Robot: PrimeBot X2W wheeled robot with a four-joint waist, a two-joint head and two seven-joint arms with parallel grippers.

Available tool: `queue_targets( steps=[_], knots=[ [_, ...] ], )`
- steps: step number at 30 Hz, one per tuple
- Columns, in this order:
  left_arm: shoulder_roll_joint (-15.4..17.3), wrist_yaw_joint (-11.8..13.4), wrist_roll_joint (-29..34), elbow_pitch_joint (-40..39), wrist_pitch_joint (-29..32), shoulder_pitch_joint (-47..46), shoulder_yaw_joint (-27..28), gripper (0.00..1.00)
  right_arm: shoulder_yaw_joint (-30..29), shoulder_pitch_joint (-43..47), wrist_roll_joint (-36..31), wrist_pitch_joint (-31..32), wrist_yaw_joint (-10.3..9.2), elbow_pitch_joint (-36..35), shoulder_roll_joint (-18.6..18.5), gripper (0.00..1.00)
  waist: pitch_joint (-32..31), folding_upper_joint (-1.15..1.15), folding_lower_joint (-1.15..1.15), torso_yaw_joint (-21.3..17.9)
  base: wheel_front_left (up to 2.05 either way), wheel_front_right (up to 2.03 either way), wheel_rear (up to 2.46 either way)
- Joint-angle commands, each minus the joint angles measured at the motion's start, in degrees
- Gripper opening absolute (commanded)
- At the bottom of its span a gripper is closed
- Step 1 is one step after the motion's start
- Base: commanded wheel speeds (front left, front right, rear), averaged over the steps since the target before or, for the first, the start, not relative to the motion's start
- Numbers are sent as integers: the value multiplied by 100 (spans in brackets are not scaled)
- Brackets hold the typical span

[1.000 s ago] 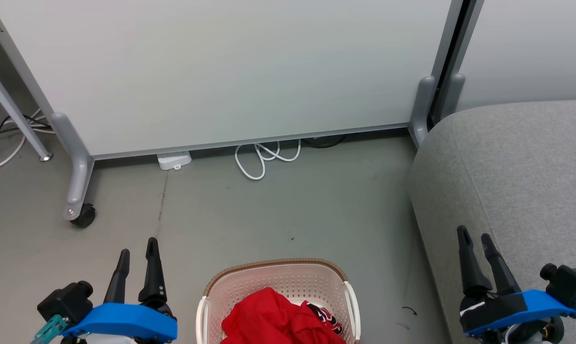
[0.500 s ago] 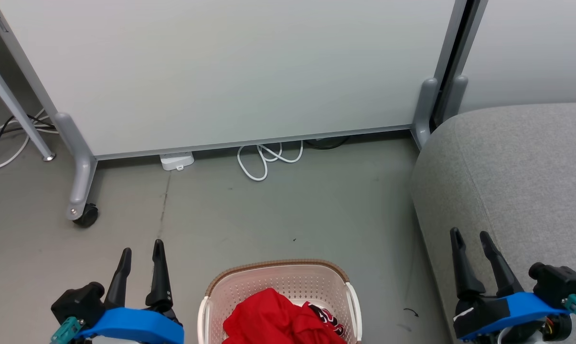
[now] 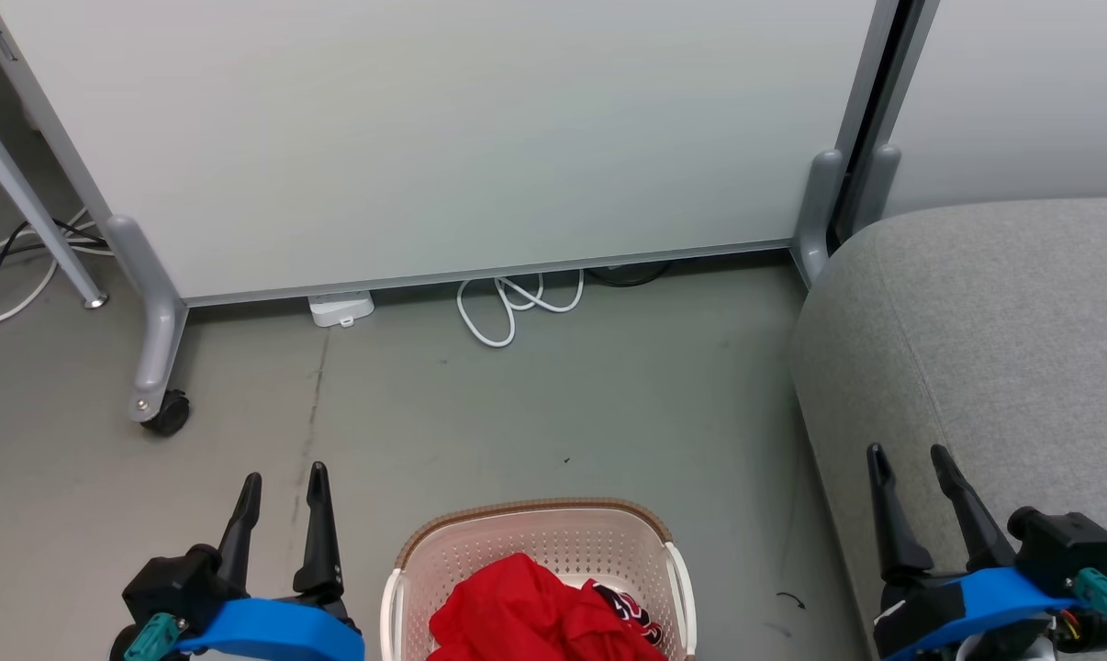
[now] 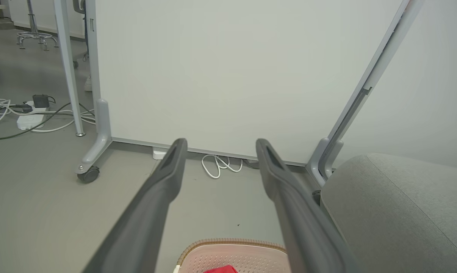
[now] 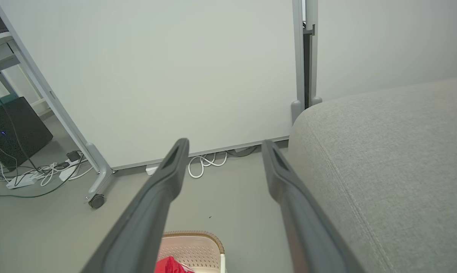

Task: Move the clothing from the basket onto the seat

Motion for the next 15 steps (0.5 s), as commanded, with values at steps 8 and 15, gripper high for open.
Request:
queue_targets(
  steps=[8, 15],
  knots=[
    [-42, -79, 418, 5, -145, 43, -15, 100, -3, 48, -528, -89, 12, -47, -44, 100, -8, 0, 0, 11, 0, 0, 0],
    [-56, -85, 690, 68, -223, 47, -33, 100, -9, 59, -806, -124, 12, -37, -46, 100, -11, 0, 0, 25, 0, 0, 0]
  ],
)
